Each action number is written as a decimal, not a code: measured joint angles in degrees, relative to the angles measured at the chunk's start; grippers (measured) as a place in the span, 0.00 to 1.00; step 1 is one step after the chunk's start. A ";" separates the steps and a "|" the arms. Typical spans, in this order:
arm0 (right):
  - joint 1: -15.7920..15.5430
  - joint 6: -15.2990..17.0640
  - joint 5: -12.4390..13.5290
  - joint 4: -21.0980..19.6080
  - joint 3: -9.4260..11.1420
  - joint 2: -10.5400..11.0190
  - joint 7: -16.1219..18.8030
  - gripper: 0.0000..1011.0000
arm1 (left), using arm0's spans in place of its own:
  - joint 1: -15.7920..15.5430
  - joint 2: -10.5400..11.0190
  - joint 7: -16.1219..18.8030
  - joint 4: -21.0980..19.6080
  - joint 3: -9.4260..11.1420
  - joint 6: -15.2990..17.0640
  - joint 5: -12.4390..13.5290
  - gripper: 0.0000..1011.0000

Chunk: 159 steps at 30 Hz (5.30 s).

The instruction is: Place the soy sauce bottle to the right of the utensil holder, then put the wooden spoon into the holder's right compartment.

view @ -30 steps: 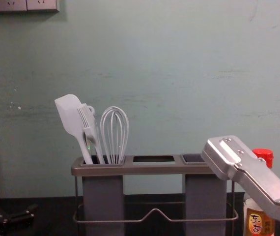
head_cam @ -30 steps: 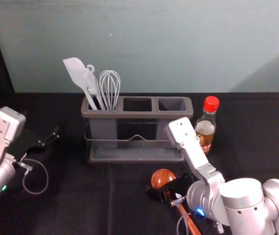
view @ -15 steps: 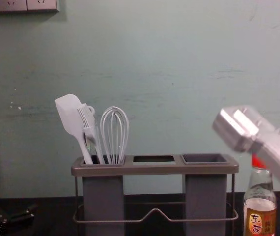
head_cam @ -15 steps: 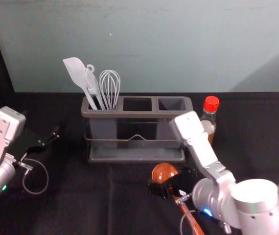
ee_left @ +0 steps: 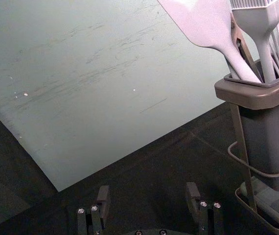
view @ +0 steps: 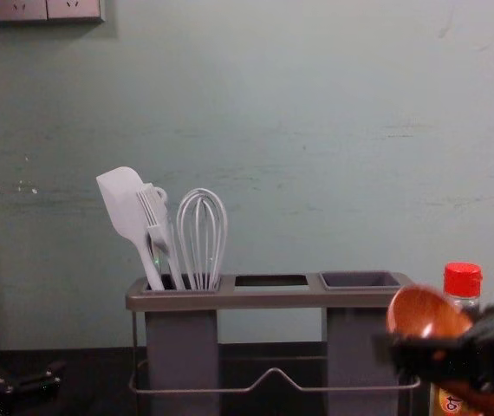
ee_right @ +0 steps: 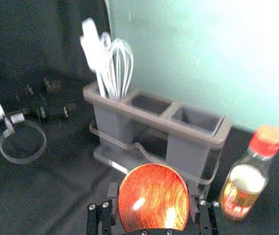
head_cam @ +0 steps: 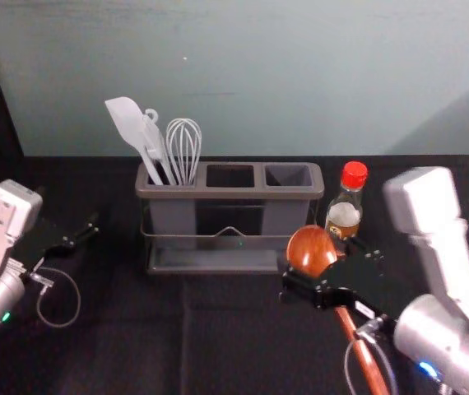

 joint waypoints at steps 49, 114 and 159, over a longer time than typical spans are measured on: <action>-7.92 -34.60 7.04 3.24 5.47 0.37 1.86 0.83 | 0.00 0.00 0.00 0.00 0.00 0.00 0.00 1.00; 35.04 -55.45 12.15 48.05 -5.56 -9.17 0.94 0.99 | 0.00 0.00 0.00 0.00 0.00 0.00 0.00 1.00; 21.30 -38.37 5.76 43.18 10.52 0.27 -10.44 0.99 | 0.00 0.00 0.00 0.00 0.00 0.00 0.00 1.00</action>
